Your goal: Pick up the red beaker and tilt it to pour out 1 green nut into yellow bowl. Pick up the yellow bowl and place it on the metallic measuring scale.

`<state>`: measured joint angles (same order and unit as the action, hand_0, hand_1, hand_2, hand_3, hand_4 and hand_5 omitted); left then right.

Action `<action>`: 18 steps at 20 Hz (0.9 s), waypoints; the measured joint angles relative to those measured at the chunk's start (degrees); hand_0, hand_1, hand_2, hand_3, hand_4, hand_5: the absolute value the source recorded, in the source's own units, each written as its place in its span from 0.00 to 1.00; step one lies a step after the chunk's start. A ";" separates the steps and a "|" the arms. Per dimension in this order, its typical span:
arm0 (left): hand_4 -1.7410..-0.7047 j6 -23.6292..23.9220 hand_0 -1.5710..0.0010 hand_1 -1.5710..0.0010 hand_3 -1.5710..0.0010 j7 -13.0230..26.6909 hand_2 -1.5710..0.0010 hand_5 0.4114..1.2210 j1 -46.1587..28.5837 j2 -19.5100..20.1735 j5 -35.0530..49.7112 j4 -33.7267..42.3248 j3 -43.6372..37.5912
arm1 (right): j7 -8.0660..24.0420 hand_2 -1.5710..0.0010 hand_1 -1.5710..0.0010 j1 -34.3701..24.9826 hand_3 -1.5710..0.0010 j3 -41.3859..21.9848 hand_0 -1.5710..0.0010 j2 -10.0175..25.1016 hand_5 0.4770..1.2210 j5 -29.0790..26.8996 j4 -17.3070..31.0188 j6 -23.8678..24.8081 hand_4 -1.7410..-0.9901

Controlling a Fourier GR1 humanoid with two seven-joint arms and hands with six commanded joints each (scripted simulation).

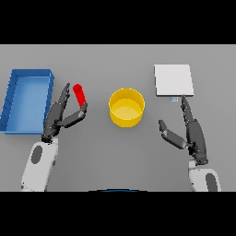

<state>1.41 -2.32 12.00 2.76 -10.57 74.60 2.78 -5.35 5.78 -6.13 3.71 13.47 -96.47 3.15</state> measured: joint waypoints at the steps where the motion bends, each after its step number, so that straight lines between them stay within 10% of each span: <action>1: 0.45 0.17 1.00 1.00 1.00 -1.01 1.00 0.33 0.72 -0.31 -0.27 -1.80 -0.04 | 0.19 1.00 1.00 -0.93 1.00 0.11 1.00 0.00 0.21 0.02 0.46 0.10 0.63; 18: 0.39 0.73 1.00 1.00 1.00 -4.52 1.00 0.35 15.44 -1.31 0.68 -19.30 -4.23 | 0.20 1.00 1.00 -0.25 1.00 0.02 1.00 -0.17 0.22 0.12 0.05 0.17 0.64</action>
<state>2.14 -6.83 27.45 1.45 -9.89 55.30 -1.45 -5.15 5.52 -6.12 3.54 13.59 -96.42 3.32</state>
